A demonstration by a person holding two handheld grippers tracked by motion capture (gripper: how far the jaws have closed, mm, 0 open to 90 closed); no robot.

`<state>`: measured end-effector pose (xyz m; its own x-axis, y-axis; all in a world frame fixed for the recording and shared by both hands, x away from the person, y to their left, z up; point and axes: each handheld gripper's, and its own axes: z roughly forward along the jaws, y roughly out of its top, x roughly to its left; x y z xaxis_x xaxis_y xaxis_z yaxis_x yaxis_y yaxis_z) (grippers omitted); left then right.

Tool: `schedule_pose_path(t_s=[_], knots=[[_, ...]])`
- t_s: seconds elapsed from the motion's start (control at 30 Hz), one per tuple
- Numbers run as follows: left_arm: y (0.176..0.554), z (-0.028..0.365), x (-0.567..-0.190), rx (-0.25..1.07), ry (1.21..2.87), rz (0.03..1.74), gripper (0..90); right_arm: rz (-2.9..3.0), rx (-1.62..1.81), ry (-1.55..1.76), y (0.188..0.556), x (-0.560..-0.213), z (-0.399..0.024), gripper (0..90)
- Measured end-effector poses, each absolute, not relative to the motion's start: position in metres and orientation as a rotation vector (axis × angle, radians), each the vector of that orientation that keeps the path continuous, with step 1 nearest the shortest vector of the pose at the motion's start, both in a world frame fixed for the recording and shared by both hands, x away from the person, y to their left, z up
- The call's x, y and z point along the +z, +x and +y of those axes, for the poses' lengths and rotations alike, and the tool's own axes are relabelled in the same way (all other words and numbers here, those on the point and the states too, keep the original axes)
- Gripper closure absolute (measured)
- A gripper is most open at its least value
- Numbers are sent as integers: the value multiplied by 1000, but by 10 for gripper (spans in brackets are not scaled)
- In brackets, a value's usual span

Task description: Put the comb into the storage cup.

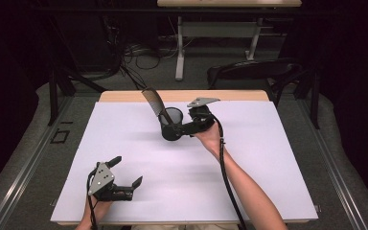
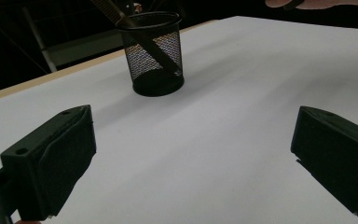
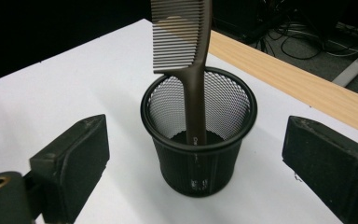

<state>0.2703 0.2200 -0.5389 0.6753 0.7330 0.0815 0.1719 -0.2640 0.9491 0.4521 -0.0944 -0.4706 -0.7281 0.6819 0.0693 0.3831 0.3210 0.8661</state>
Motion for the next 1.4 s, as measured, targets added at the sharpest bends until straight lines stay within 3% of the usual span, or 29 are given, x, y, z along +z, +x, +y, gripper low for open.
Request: schedule_pose_path(t_s=[0.43, 1.4], knots=[[268, 223, -539, 642, 1784, 737, 1, 2387, 1324, 925, 442, -472, -105, 0], [268, 223, -539, 641, 1789, 731, 2, 2469, 1246, 916, 409, -473, -151, 0]])
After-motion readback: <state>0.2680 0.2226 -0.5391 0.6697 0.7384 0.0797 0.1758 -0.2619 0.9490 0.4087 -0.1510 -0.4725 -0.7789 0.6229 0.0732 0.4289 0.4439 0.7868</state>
